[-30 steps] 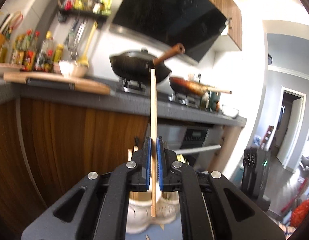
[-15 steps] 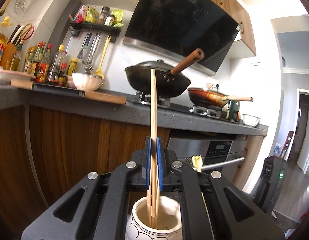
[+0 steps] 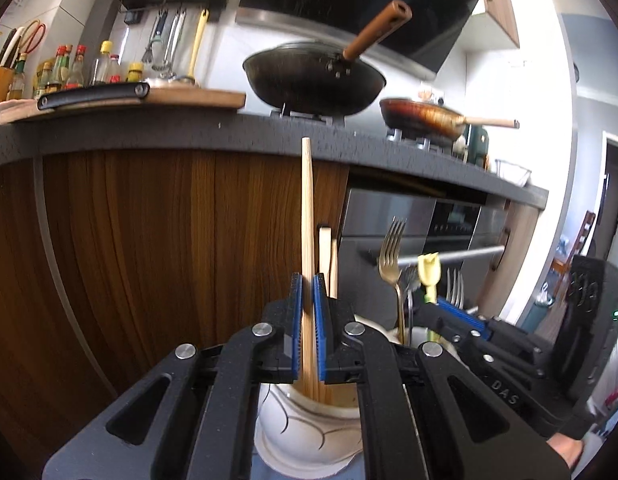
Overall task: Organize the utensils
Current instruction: 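Lift chopstick over larger pot with left while right carries yellow spoon to smaller pot, then release chopstick into larger pot with left while right releases yellow spoon into smaller pot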
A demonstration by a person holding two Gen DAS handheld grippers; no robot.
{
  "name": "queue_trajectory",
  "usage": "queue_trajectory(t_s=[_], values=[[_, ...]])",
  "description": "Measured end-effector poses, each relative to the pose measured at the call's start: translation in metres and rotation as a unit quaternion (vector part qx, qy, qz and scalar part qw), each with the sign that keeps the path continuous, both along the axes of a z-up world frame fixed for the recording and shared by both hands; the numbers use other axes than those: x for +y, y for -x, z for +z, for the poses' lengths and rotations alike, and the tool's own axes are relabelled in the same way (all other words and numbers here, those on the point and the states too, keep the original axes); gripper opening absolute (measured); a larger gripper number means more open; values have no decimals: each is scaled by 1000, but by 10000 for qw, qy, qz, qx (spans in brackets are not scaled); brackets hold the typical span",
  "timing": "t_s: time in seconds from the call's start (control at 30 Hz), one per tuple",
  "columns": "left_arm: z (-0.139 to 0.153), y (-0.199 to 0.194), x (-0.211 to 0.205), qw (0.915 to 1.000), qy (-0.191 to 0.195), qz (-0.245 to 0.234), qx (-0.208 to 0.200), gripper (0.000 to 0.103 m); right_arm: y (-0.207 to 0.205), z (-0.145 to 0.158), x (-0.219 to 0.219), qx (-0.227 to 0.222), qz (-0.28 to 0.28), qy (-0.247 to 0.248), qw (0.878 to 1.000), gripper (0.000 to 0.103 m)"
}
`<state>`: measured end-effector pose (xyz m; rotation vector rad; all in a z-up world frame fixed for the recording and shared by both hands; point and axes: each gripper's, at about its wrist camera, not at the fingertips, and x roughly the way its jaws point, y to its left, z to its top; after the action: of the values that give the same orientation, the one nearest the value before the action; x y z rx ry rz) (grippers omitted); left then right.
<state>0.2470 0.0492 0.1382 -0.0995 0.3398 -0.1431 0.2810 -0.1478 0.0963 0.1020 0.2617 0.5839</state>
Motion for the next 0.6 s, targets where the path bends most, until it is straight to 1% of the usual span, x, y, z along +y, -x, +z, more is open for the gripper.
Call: queue_trajectory(t_s=[0.17,0.3,0.6], values=[[-7,-3,-1,9995,-93,0,285,5,-2,-6,4,247,-43,289,9993,11],[-13,-6,-1,9989,-148,3,437,6,-6,-8,5,427,-117,451,9980,11],[-16,-8,-7,9981,-320,2,534,7,-10,-9,9,520,-117,609,9967,11]])
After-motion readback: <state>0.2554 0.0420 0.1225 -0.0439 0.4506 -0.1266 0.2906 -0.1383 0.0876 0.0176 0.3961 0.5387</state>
